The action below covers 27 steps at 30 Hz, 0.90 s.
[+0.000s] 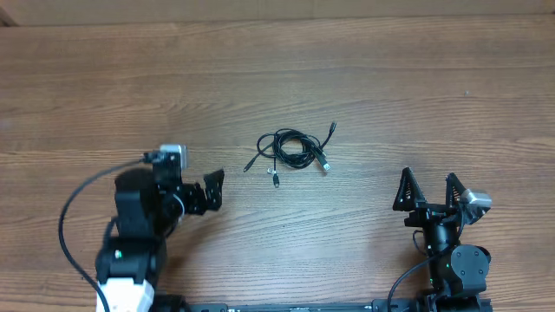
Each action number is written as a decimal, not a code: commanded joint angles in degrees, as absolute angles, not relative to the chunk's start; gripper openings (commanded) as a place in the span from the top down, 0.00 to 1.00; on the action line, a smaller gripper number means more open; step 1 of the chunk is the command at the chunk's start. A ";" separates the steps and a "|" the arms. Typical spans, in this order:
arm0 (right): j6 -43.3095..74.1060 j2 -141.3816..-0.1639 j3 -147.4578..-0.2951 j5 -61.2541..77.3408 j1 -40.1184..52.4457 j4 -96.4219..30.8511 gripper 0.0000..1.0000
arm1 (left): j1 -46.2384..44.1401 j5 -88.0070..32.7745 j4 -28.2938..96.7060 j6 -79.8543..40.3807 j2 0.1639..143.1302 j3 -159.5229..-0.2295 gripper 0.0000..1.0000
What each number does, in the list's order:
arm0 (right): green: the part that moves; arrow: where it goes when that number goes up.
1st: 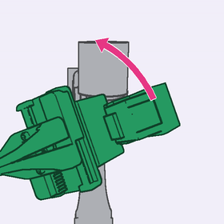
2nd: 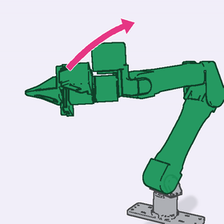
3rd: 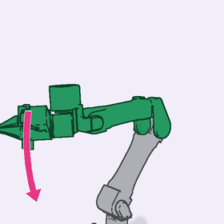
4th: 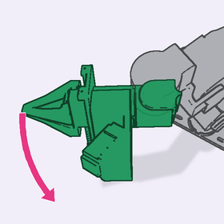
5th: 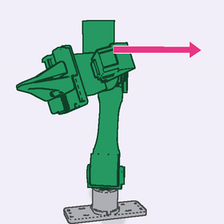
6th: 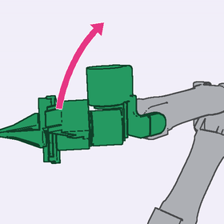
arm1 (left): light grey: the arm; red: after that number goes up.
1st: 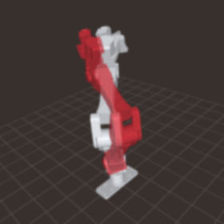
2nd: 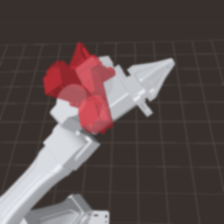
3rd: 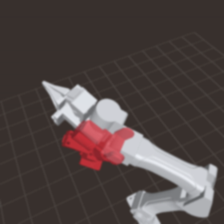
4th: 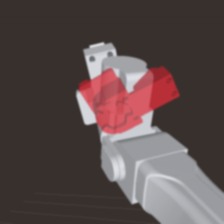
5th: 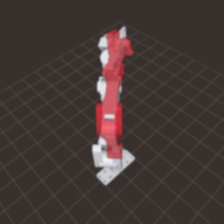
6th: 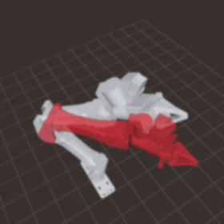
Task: Untangle cables
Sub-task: 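Reach the left gripper to the cable bundle and grasp it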
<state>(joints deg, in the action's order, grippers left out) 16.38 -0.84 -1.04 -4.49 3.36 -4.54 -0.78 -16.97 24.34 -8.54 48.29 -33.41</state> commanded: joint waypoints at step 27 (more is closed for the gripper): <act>16.64 -1.23 -1.10 -1.15 2.92 -5.98 0.00 | -5.91 -14.72 27.99 -15.31 74.15 -57.41 0.13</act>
<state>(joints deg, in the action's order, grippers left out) 16.47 -0.91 -1.04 -2.22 3.36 -5.78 -3.79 -15.35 29.76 -12.34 72.18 -55.75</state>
